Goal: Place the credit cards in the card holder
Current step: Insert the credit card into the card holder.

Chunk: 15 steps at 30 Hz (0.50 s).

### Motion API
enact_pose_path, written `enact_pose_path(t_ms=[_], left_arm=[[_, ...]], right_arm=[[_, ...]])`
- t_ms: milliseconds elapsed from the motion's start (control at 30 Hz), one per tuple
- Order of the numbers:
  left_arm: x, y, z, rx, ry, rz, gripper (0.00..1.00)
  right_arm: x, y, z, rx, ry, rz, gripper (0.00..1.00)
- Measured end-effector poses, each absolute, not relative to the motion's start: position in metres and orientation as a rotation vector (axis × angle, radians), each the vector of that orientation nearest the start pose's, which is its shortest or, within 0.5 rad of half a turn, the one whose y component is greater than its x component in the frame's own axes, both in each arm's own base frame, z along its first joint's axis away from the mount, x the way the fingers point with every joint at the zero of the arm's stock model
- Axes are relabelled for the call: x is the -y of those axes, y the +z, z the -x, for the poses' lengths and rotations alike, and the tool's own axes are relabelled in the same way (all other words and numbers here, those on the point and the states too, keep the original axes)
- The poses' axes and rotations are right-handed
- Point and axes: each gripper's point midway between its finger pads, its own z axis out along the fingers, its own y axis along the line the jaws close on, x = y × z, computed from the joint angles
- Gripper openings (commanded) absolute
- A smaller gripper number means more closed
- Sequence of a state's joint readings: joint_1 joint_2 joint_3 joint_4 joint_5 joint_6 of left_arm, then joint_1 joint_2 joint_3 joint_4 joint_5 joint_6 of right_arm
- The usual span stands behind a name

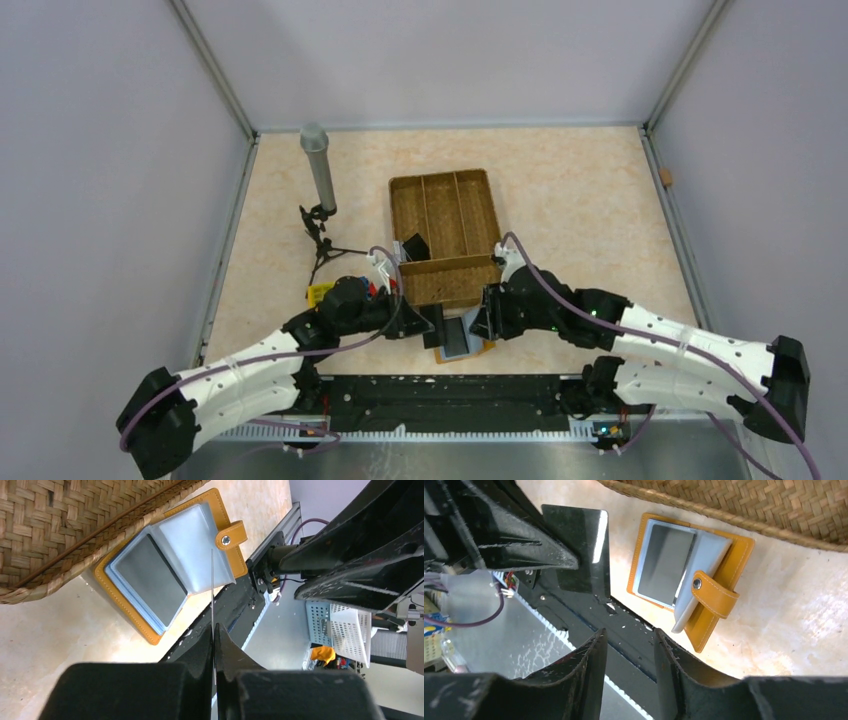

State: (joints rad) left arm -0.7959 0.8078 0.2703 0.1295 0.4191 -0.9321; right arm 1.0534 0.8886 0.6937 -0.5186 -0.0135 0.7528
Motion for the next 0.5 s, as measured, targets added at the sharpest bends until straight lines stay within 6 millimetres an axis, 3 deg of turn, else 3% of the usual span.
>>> enact_pose_path(t_ms=[100, 300, 500], left_arm=[[0.270, 0.119, -0.119, -2.279, -1.436, -0.136, 0.00], [0.279, 0.109, -0.121, -2.306, -1.409, -0.094, 0.00], [0.289, 0.101, -0.122, -2.317, -1.383, -0.070, 0.00]], right_arm=[[-0.255, 0.133, -0.106, -2.480, 0.837, 0.333, 0.35], [-0.247, 0.093, -0.114, -2.580, 0.609, 0.275, 0.34], [-0.240, 0.074, -0.120, -2.611, 0.484, 0.251, 0.34]])
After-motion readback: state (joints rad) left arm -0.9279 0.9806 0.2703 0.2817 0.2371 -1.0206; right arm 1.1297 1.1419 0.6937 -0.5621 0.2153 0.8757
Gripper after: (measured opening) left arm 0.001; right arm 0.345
